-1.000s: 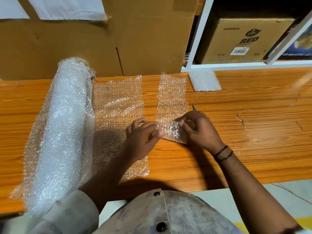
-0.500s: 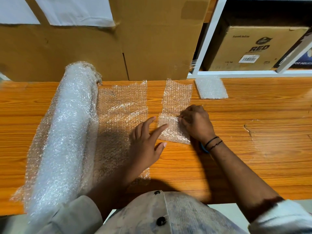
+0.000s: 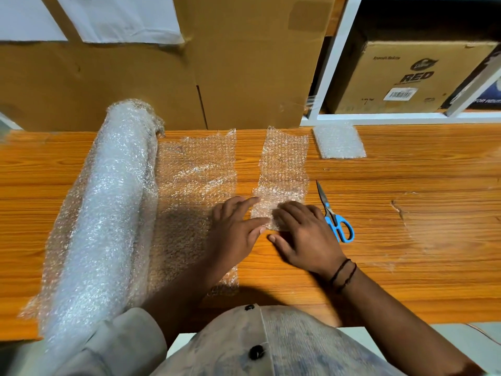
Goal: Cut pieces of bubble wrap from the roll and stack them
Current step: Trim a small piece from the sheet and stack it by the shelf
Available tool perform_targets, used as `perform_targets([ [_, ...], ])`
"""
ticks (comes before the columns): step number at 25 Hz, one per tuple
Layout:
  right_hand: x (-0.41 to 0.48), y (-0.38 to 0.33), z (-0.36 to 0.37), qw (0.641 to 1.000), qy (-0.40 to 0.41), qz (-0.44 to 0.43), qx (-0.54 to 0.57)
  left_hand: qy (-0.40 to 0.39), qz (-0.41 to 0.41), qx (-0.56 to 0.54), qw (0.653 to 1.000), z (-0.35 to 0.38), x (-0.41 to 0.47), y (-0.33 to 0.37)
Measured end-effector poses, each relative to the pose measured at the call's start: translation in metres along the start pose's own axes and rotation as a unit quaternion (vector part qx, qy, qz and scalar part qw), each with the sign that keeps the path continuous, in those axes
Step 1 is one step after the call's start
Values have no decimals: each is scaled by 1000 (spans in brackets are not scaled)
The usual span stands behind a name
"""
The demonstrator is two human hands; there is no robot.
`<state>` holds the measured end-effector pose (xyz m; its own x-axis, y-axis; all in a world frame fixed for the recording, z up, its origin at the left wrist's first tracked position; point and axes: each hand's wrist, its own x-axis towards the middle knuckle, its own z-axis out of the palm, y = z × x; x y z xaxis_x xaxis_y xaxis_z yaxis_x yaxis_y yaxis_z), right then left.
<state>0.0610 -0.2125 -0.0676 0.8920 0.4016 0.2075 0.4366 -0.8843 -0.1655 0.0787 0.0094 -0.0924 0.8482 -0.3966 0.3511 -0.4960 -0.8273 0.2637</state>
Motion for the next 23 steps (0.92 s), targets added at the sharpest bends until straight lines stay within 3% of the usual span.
perform_targets([
  [6,-11,2,0,999,13,21,29,16,46,-130,990,-13,0,10],
  [12,-13,5,-13,989,54,81,111,-74,0,-148,986,-14,2,0],
  [18,13,19,-30,931,53,210,294,-34,-95,-262,960,-14,21,0],
  [23,47,36,-26,928,68,221,291,-17,-97,-225,969,-4,26,0],
])
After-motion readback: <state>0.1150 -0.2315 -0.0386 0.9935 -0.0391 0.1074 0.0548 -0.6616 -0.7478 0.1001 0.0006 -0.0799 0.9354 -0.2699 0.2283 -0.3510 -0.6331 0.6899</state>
